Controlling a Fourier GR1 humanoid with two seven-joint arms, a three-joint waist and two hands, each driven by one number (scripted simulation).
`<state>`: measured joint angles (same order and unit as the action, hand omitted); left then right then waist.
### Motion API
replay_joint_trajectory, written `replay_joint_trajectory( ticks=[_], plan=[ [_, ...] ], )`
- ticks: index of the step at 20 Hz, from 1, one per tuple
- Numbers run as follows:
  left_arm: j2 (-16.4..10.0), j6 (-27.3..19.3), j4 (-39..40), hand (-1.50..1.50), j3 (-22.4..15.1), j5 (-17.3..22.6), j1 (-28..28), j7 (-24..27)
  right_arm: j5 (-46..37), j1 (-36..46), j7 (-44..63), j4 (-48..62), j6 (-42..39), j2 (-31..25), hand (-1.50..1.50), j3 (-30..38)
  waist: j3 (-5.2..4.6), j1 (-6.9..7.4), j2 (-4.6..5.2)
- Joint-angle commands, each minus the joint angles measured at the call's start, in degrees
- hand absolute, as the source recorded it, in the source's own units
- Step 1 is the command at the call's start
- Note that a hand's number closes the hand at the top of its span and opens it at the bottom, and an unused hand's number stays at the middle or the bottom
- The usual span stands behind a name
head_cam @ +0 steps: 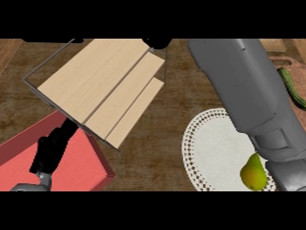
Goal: Pick the croissant from the placemat and place it in the tiered shelf
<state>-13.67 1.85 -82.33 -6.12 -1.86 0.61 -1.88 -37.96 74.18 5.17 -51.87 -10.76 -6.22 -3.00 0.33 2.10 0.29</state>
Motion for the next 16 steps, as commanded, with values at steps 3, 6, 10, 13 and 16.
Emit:
replay_joint_trajectory(
  ticks=[3, 6, 10, 13, 16],
  plan=[
    [0.63, 1.75, 1.57, 0.00, -0.29, 0.70, 0.82, -1.42, -2.41, 3.11, -4.57, 12.11, 6.90, 5.97, 1.50, -3.96, -0.41, 0.40, 0.43],
    [0.72, 1.98, -0.42, 0.00, -1.04, 0.41, 0.60, -3.29, -1.53, 6.75, -5.67, 19.09, 8.54, 6.08, 1.50, -4.36, -0.43, 1.64, 0.65],
    [1.00, 2.19, 2.83, 0.00, -0.87, -0.48, 2.18, -1.36, 0.94, 11.60, -3.54, 24.18, 7.19, 6.12, 1.50, -6.17, -0.49, 2.10, 0.79],
    [1.81, 1.70, 2.32, 0.00, -2.15, -1.52, 3.02, -2.60, 6.18, 9.37, -5.31, 25.26, 4.32, 6.10, 1.50, -6.67, -0.51, 3.63, 1.07],
    [1.42, 2.86, 2.31, 0.00, -1.66, -0.54, 4.68, -3.02, 17.26, 5.65, -4.05, 26.93, -0.54, 6.06, -1.50, 3.86, -0.40, 4.85, 2.10]
  ],
)
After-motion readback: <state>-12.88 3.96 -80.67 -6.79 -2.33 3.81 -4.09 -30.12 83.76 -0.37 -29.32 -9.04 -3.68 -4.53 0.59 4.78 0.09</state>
